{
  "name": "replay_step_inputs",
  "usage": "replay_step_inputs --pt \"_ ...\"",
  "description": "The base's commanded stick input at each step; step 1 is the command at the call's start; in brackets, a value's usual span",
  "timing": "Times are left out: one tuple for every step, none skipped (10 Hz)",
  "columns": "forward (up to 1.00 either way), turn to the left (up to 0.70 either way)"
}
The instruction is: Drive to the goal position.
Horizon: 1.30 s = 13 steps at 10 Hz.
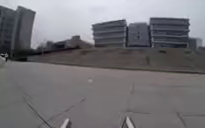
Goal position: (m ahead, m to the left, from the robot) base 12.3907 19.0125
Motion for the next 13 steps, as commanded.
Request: replay_step_inputs --pt "1.0 0.0" --pt "1.0 0.0" --pt "1.0 0.0" --pt "1.0 0.0" --pt "1.0 0.0" --pt "1.0 0.0" --pt "1.0 0.0" --pt "1.0 0.0" --pt "1.0 0.0" --pt "1.0 0.0" --pt "1.0 0.0" --pt "1.0 0.0" --pt "1.0 0.0"
